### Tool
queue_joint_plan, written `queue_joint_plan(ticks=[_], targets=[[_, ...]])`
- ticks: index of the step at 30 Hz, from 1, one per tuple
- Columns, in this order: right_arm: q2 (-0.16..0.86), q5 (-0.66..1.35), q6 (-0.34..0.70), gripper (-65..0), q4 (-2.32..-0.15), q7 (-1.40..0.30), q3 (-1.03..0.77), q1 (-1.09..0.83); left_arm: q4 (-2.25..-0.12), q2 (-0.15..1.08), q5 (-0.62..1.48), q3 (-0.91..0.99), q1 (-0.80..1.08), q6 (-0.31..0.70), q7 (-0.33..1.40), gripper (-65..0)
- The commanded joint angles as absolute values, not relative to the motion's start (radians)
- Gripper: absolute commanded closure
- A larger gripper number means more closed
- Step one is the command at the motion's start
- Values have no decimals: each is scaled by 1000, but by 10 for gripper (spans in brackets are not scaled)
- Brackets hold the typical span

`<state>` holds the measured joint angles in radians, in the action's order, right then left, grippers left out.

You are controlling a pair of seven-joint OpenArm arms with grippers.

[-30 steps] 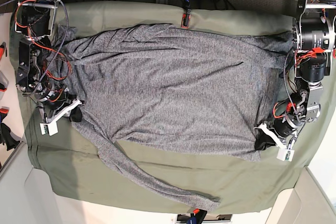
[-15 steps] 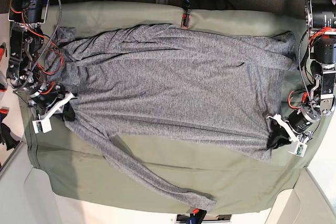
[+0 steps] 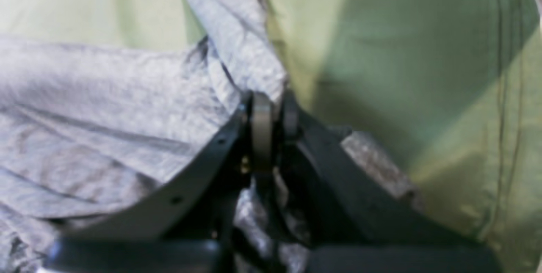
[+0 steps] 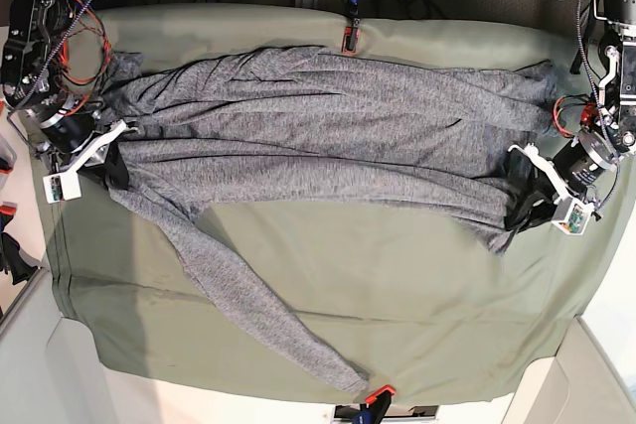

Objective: Fold the T-shirt properly
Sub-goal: 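Grasp the shirt side edges and fold them toward the shirt's middle, then grasp the loose sleeve with the right gripper and lay it across the shirt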

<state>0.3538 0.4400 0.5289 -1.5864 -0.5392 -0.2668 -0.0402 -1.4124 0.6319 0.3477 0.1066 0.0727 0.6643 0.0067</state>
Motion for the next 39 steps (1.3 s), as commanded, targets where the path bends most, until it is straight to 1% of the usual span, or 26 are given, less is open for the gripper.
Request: queue_joint_plan(ticks=[1,4,7,14,15,17,18,19,20,21,25,30,33,35,37,39], targets=[[371,453,532,0,-1613,-517,-283,-47,-1454,657,363,143,91,666,-18,0],[371,453,532,0,-1630,-521,-297,-82,-1518,656,371,214,174,670,11,0],[371,455,532,0,-1630,-528,-308,-105,-1555,657,397,252,229,698,35,0],[370,479,531,0,-1629,-529,-308,-146,-1565,638,400,256,281,698,50,0],[370,479,531,-36,-1629,-528,-308,-144,-1565,633,399,256,280,698,60,-49],[370,489,529,-217,-1630,-527,-308,-139,-1565,625,399,256,281,698,73,-154],[370,503,527,-297,-1630,-524,-308,-135,-1565,623,400,256,281,698,77,-196],[371,516,527,-359,-1630,-523,-308,-128,-1565,624,400,256,281,698,81,-228],[371,522,527,-394,-1630,-524,-308,-122,-1565,624,400,256,280,698,86,-245],[371,523,527,-403,-1630,-523,-309,-114,-1565,624,400,256,280,698,87,-248],[370,550,527,-403,-1630,-523,-308,-72,-1565,624,404,256,280,698,88,-248],[348,555,520,-403,-1630,-522,-307,56,-1565,624,444,256,280,698,96,-248],[309,473,519,-403,-1621,-523,-292,149,-1565,624,464,256,280,698,119,-248],[292,417,496,-403,-1590,-522,-256,204,-1565,624,478,256,280,698,136,-248],[281,365,469,-403,-1523,-513,-199,255,-1565,624,483,256,280,698,139,-248],[277,305,465,-403,-1427,-480,-120,304,-1565,624,483,256,280,698,139,-248]])
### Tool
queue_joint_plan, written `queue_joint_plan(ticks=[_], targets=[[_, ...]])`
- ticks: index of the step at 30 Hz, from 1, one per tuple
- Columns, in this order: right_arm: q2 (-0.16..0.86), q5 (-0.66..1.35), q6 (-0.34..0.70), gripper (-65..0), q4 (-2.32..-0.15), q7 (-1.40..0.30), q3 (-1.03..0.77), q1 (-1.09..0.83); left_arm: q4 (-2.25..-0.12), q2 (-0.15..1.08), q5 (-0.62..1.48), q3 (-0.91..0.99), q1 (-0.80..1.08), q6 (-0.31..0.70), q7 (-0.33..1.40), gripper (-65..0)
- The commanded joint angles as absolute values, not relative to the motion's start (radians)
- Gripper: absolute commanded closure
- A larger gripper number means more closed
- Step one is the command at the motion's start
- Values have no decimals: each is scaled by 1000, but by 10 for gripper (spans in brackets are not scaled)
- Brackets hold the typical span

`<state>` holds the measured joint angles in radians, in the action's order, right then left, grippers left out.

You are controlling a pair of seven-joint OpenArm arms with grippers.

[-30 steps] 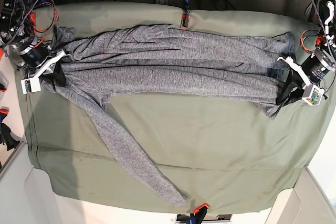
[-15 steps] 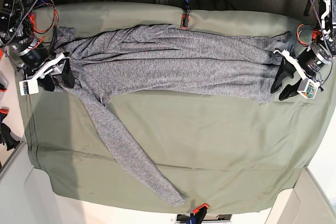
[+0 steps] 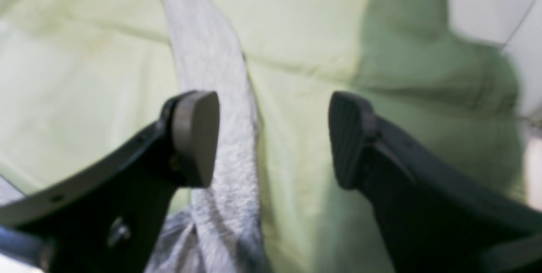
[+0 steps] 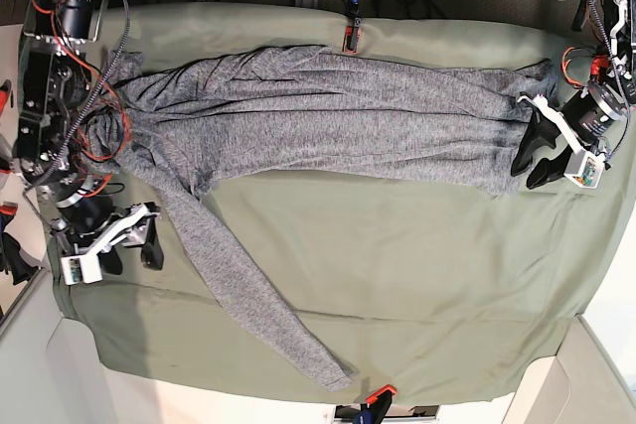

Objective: Fold the T-shirt properly
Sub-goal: 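Grasp the loose sleeve with the right gripper and lay it across the shirt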

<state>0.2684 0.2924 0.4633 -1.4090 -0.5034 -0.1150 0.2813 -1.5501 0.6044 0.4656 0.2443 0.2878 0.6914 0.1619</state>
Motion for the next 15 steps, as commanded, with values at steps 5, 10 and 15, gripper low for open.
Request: queue_joint_plan(ticks=[5,10,15], targets=[[276,161,348,-403,-1201,-414,96,405,-1565,623,483,256,281,698,140,-248],[264,94,245,-403,-1085,-413,242,461,-1565,624,483,256,280,698,139,-248],[263,86,167,-403,-1069,-389,262,475,-1565,624,483,256,280,698,139,-248]])
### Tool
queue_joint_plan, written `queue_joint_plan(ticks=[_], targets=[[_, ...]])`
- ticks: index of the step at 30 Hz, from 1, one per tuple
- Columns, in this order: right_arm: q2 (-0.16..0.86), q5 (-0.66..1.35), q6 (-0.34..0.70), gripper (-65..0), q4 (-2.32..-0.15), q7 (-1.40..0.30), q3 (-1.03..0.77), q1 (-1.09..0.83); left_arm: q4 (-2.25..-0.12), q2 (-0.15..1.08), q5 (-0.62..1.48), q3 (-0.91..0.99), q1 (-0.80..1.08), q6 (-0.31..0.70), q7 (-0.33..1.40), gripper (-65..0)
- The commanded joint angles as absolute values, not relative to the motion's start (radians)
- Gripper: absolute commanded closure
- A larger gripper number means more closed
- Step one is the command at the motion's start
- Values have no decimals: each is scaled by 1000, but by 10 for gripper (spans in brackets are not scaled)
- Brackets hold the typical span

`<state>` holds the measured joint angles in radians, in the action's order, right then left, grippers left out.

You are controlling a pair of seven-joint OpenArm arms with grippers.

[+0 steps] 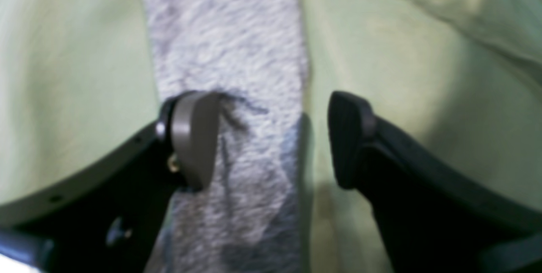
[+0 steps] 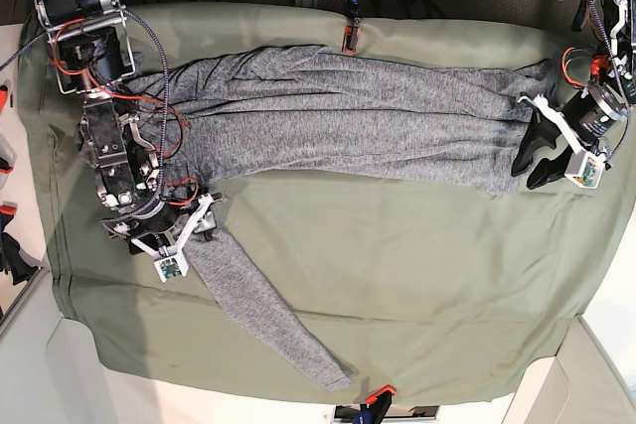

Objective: Fold the T-shirt properly
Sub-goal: 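Grasp the loose sleeve with the right gripper and lay it across the shirt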

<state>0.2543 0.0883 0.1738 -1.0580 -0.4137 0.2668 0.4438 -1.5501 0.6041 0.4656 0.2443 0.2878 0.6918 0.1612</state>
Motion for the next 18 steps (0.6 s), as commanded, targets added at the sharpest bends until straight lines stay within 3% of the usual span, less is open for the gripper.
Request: queue_joint_plan(ticks=[1,7,9,13,18], targets=[[263,85,159,-403,-1069,-389,262,476,-1565,624,483,256,280,698,140,-248],[246,82,173,-390,-1013,-389,262,475,-1565,624,483,256,280,698,139,-248],[243,82,171,-303,-1009,-385,262,473,-1565,624,488,256,279,698,139,-248],[243,85,171,-14,-1017,-370,262,473,-1580,624,521,257,280,698,139,-248],[234,97,172,0,-1095,-375,262,451,-1647,624,517,257,280,698,140,-248]])
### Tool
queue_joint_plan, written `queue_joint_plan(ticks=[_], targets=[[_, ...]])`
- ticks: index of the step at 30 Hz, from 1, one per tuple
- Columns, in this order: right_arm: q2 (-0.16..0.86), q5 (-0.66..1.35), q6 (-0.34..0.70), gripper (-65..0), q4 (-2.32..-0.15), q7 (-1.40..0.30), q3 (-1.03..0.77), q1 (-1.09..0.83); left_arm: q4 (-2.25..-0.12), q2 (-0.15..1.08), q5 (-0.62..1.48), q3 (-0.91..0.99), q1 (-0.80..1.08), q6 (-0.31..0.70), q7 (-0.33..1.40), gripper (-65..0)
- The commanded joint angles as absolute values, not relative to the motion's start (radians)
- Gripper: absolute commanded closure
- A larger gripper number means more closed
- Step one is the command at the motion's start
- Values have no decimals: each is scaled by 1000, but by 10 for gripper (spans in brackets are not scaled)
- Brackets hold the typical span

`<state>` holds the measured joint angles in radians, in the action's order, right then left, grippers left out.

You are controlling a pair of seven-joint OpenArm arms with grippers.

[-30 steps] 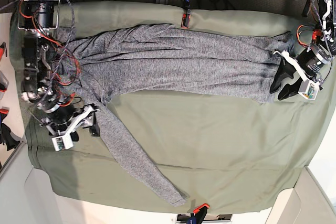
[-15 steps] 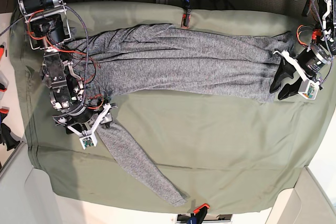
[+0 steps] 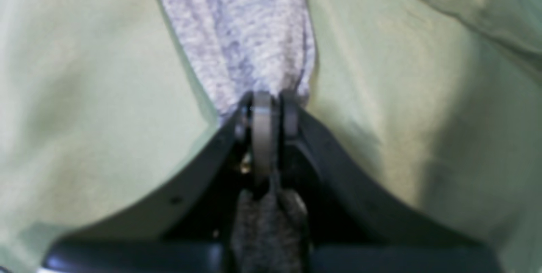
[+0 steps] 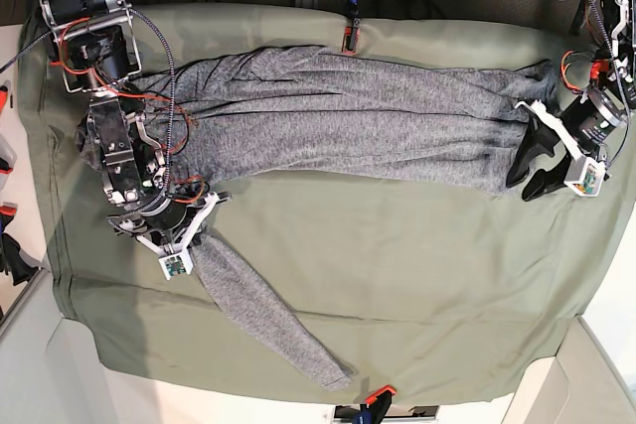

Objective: Fold the T-shirt properly
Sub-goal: 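Grasp the loose sleeve with the right gripper and lay it across the shirt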

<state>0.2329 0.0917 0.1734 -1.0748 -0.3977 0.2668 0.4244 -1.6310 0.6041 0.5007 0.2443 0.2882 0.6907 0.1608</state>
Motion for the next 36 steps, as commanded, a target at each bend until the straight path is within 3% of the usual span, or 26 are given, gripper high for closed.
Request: queue_joint_plan(ticks=[1,8,12,18,19,22,24,30,36], targets=[[229,97,172,0,-1128,-382,262,437,-1662,623,516,258,280,698,146,-248],[200,123,178,0,-1447,-485,263,292,-1740,615,527,262,274,698,166,-248],[202,177,263,0,-1597,-518,263,188,-1742,605,572,262,266,698,165,-248],[202,202,292,0,-1705,-512,263,68,-1742,592,573,262,266,698,170,-248],[202,201,289,-62,-1702,-512,263,70,-1742,593,573,262,266,698,170,-248],[202,192,253,-359,-1702,-469,262,79,-1742,593,573,262,266,698,170,-248],[201,163,216,-447,-1702,-437,262,94,-1742,592,574,262,266,698,180,-248],[161,113,104,-445,-1668,-439,261,201,-1742,593,588,262,266,698,210,-248],[86,77,69,-445,-1389,-426,261,358,-1742,593,588,262,266,698,212,-248]])
